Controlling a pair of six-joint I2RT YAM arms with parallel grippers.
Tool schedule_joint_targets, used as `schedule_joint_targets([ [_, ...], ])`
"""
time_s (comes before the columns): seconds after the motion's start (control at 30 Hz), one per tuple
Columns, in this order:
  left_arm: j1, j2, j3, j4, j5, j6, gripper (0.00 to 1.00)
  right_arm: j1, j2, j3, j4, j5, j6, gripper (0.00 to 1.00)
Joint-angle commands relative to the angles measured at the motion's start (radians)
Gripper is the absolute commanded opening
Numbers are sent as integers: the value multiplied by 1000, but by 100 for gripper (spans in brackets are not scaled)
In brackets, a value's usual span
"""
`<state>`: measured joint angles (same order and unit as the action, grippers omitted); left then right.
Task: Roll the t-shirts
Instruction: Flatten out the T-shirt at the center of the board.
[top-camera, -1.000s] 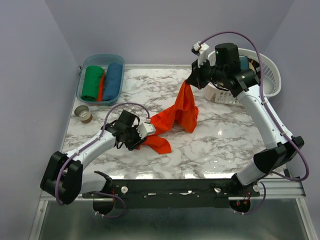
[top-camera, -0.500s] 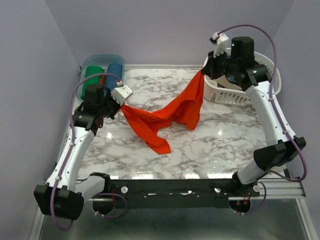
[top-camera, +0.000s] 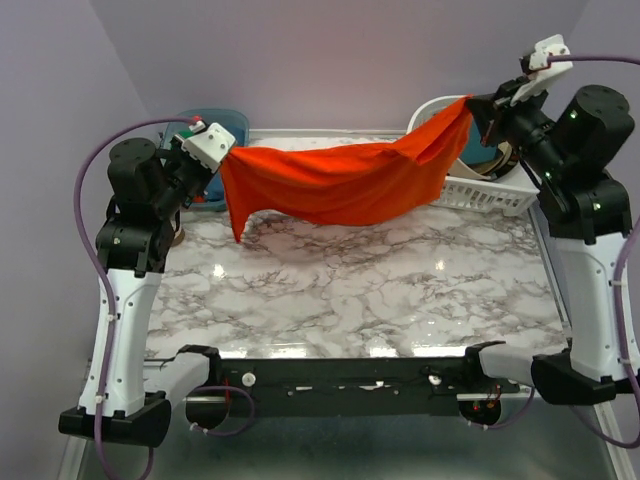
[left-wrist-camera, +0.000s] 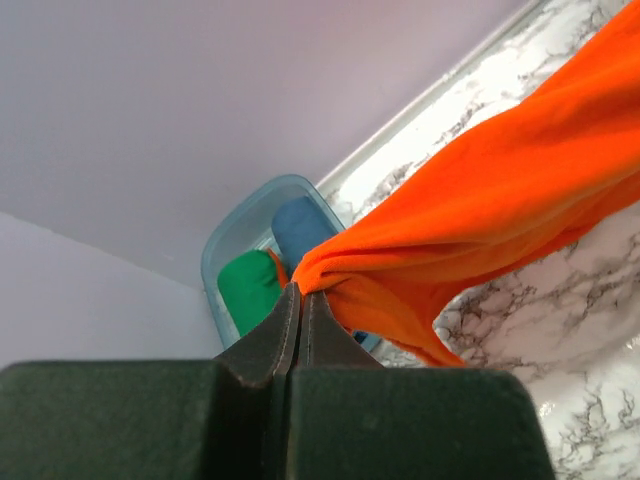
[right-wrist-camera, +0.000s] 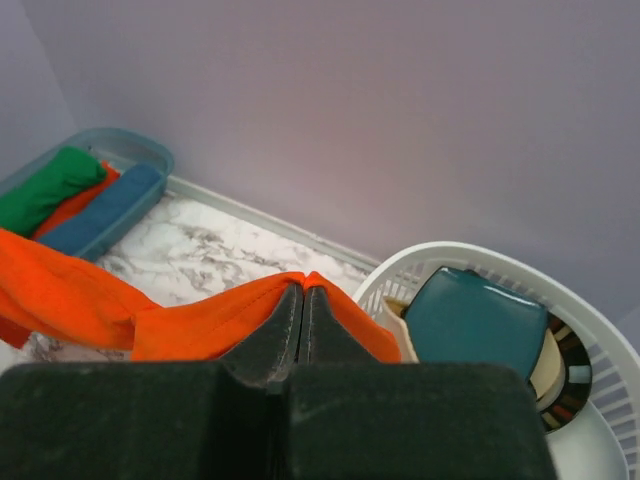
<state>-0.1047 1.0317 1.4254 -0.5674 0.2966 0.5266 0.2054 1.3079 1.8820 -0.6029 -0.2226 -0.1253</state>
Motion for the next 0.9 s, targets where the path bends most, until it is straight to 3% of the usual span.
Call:
schedule_joint_targets([
  [0.0, 7, -62, 43, 50, 21, -33, 0, -1, -125, -81, 104, 77, 33, 1],
  [0.1, 7, -122, 2, 40, 36, -20, 0, 0, -188, -110, 80, 75, 27, 1],
  [0.27, 7, -238, -109, -93, 125, 61, 0, -1, -311, -350, 39, 45, -8, 1],
  [0.47, 7, -372, -258, -478, 289, 222, 0, 0, -475, -595, -182, -58, -66, 1],
  [0.53, 7, -401, -286, -616, 331, 275, 15, 0, -519, -623, -283, -173, -92, 1],
  [0.6, 7, -432, -286, -704, 349, 314, 22, -1, -544, -617, -427, -321, -160, 1],
  [0.63, 7, -441, -284, -713, 352, 322, 34, 0, -553, -610, -464, -357, -183, 1],
  [0.67, 7, -455, -287, -707, 349, 319, 42, 0, -562, -603, -494, -377, -206, 4],
  [0.7, 7, -458, -305, -651, 342, 308, 47, 0, -562, -594, -485, -362, -200, 40],
  [0.73, 7, -461, -321, -603, 329, 262, 55, 0, -556, -592, -460, -341, -189, 53],
  [0.8, 7, -441, -383, -416, 285, 175, 61, -1, -503, -600, -336, -272, -157, 70],
  [0.87, 7, -371, -416, -304, 265, 60, 65, 0, -440, -606, -200, -244, -136, 70],
])
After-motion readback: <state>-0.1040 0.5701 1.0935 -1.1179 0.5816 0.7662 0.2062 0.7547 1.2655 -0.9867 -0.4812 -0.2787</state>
